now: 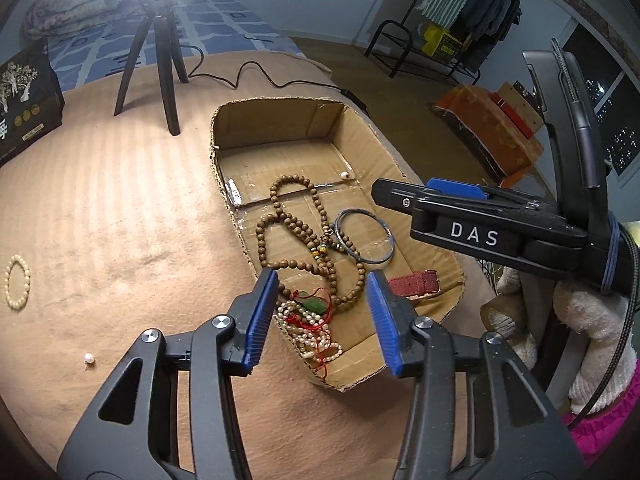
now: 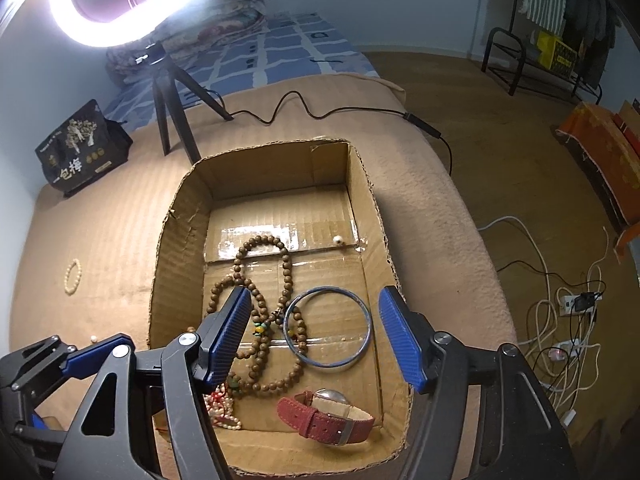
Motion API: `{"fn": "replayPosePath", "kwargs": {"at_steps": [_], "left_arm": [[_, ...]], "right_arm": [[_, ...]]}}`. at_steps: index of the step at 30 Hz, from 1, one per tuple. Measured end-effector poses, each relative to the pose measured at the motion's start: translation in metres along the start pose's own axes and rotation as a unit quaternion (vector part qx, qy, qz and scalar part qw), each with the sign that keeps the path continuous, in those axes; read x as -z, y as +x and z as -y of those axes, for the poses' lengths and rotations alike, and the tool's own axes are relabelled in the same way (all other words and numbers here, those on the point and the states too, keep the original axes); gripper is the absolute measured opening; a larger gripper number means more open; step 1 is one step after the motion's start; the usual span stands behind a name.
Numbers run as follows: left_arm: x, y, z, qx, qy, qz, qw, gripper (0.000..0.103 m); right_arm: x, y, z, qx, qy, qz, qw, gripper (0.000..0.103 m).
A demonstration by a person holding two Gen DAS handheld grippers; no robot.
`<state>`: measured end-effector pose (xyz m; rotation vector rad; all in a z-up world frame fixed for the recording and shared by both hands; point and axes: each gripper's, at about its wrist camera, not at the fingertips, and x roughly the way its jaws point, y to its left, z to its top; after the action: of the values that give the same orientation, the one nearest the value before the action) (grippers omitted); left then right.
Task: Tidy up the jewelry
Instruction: 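Open both tools to drop the pendant and pearl into the box, then move the left tool to the cream bead bracelet while the right tool grips another pearl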
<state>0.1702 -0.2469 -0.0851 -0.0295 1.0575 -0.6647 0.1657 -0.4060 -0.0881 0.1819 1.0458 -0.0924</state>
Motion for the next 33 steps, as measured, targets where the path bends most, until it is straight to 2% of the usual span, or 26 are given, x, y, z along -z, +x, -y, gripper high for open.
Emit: {"fn": "replayPosePath", "kwargs": {"at_steps": [11,20,25,29,33], "left_arm": [[0.004,-0.021,-0.031,-0.038,0.000,0.006,0.9993,0.047],[0.005,-0.058,-0.095,-0.096,-0.030,0.022,0.9946,0.047],[0.008,-0.076,-0.139,-0.124,-0.065,0.035,0.9895,0.047],[0.010,-0.086,-0.178,-0.142,-0.099,0.043,0.9839,0.047],[0.012,-0.086,-0.206,-0.153,-0.119,0.039,0.9802,0.047]], "right_arm": [[0.001,-0.009,-0.012,0.021,-0.004,0.021,1.000,0.066],[0.003,-0.020,-0.035,-0.003,-0.006,0.063,0.998,0.067],[0.003,-0.026,-0.060,-0.020,-0.034,0.084,0.996,0.067],[0.006,-0.024,-0.086,-0.039,-0.069,0.070,0.994,0.067],[0.012,-0.016,-0.118,-0.064,-0.115,0.028,0.991,0.067]]}}
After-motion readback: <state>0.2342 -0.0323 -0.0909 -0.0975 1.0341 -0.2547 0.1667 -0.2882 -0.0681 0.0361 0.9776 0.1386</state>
